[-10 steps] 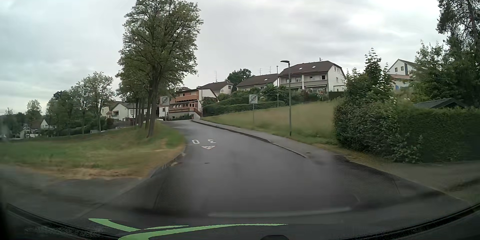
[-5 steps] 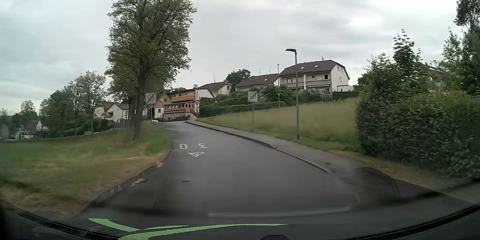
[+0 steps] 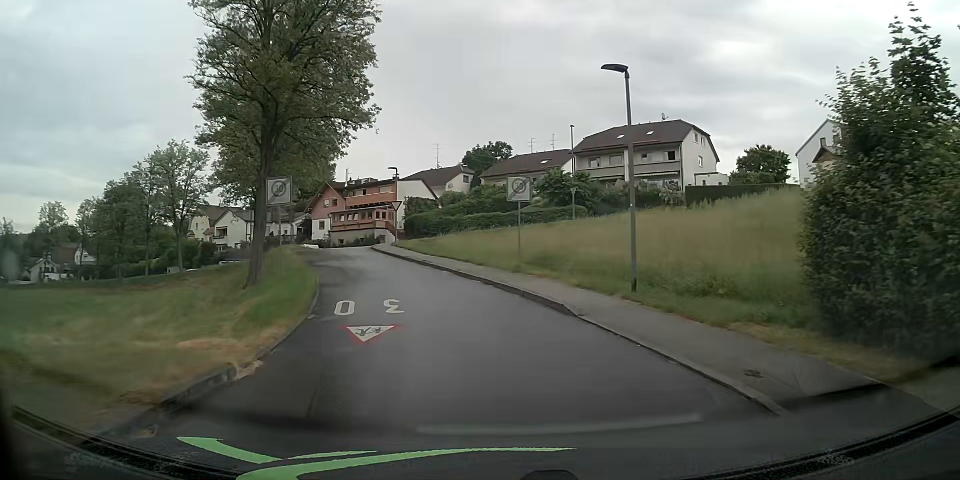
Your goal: Follow the waypoints while adhering to traffic rules and regulations
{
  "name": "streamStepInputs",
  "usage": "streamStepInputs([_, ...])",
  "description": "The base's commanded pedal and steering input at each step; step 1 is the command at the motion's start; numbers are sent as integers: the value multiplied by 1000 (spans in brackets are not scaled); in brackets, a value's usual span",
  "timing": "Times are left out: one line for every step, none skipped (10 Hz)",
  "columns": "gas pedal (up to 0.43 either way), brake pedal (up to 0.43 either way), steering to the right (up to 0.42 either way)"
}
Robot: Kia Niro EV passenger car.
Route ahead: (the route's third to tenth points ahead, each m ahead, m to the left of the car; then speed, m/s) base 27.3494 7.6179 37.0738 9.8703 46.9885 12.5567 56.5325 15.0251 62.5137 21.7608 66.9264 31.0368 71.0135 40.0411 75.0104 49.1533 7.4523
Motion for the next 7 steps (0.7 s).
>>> streamStepInputs([110,0,-47])
streamStepInputs([110,0,-52])
streamStepInputs([110,0,-57])
streamStepInputs([110,0,-61])
streamStepInputs([118,0,-65])
streamStepInputs([118,0,-67])
streamStepInputs([118,0,-70])
